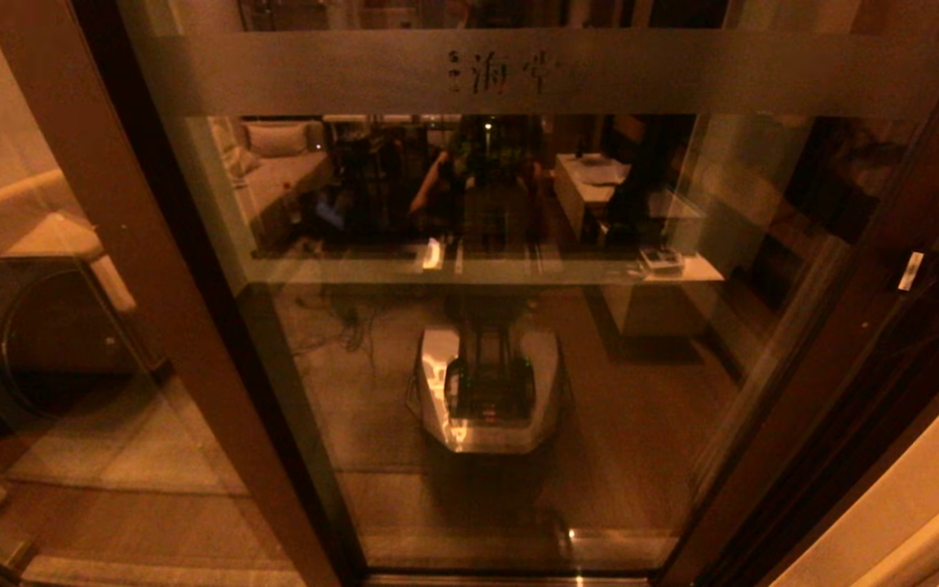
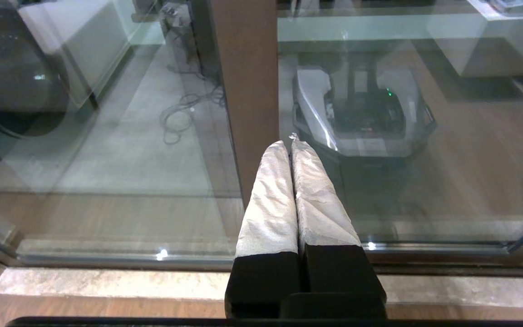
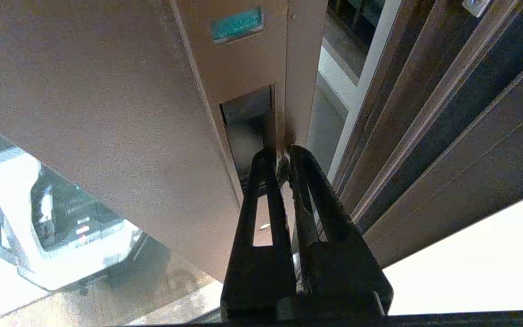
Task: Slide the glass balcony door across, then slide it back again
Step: Close the slid door
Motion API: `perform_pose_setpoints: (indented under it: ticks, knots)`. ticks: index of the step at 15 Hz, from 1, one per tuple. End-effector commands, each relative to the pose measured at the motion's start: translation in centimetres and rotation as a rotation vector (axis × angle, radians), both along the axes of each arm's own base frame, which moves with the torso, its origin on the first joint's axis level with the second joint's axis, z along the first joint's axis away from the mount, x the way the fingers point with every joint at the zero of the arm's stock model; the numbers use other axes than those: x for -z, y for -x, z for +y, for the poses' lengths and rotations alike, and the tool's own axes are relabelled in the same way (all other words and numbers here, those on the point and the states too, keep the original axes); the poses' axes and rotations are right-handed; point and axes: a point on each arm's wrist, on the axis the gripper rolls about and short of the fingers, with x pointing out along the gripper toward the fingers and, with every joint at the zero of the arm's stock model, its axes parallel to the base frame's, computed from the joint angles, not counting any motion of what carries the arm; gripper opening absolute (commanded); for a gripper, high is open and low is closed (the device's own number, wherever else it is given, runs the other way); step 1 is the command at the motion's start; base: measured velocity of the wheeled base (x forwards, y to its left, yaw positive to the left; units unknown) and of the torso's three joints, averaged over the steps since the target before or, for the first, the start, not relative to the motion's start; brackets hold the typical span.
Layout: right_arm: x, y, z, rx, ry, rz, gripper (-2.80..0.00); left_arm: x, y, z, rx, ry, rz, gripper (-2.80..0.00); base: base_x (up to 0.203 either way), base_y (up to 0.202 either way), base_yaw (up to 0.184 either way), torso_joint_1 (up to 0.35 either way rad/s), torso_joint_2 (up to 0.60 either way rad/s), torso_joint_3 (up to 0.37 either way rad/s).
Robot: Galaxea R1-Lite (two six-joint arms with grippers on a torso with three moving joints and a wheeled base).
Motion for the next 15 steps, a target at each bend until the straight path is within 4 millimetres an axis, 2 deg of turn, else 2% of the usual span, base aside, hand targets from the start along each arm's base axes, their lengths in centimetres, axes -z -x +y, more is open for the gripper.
perform_pose_setpoints:
  ticks: [1, 15]
  knots:
    - [0.1, -0.2, -0.2, 0.006, 0.003, -0.003, -2.80, 0.0, 0.0, 0.0, -0.001, -0.001, 0.001, -2.80, 0.000, 0.000, 0.000, 0.000, 0.00, 0.000]
    - [0.0, -0.5, -1.4, 0.071, 0.014, -0.009, -2.80, 0.0, 0.0, 0.0, 0.000, -0.001, 0.001, -2.80, 0.000, 0.000, 0.000, 0.000, 0.00, 0.000]
